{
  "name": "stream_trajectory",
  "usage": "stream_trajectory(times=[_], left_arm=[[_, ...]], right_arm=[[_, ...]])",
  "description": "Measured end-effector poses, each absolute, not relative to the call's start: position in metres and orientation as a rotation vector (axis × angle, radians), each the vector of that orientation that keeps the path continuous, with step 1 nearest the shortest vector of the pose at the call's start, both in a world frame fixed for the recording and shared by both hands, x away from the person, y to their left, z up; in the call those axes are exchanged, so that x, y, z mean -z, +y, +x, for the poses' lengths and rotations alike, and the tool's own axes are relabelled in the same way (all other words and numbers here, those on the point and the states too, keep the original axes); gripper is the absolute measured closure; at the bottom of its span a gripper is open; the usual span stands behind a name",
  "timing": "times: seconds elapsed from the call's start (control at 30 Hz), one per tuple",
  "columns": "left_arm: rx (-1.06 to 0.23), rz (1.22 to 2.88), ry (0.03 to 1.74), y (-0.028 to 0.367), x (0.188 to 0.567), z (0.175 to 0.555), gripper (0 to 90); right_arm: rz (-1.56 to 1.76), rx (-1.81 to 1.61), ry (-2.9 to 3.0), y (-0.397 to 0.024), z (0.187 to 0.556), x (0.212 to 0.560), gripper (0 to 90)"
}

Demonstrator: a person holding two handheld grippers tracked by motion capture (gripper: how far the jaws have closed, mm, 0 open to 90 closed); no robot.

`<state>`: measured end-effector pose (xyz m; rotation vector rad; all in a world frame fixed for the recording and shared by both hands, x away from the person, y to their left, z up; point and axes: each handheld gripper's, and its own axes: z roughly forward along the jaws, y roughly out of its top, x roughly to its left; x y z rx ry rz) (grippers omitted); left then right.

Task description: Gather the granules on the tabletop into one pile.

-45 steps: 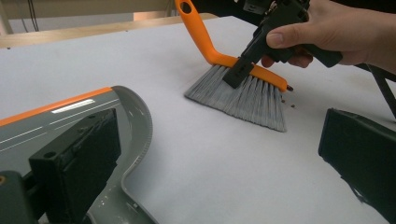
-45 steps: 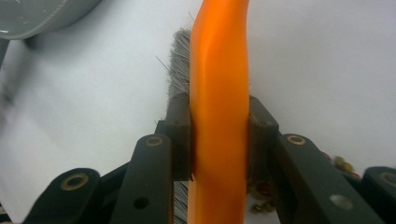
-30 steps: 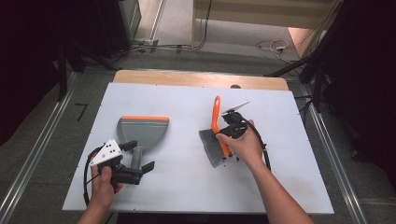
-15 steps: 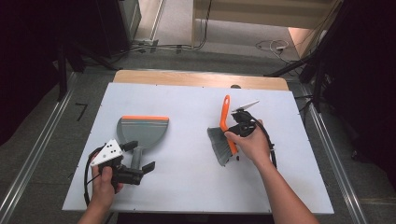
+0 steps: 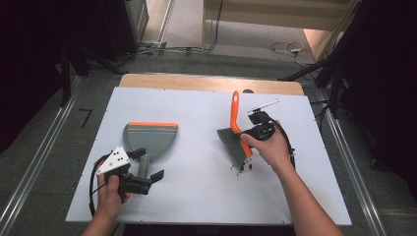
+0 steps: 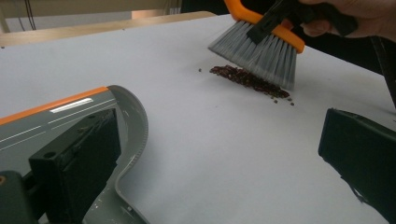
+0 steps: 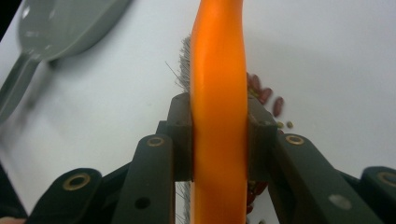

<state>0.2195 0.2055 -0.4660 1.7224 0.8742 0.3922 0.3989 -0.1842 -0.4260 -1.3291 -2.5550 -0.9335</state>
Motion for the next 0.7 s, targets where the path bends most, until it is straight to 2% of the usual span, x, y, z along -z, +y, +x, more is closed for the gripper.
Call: stream_trajectory(times=[0.23, 0.33, 0.7], left_arm=[[-0.392, 1.714, 0.874, 0.206, 0.465, 0.219, 0.0], [-0.39, 1.711, 0.875, 0.206, 0.465, 0.219, 0.0], [-0.391, 1.713, 0.876, 0.204, 0.465, 0.219, 0.0]], right_arm=[[-1.003, 0.817, -2.885, -0.179, 0.376, 0.399, 67.8], [-0.813, 0.762, -2.994, -0.183, 0.367, 0.4, 67.8], [-0.532, 0.574, -3.06, -0.187, 0.322, 0.411, 68.1]])
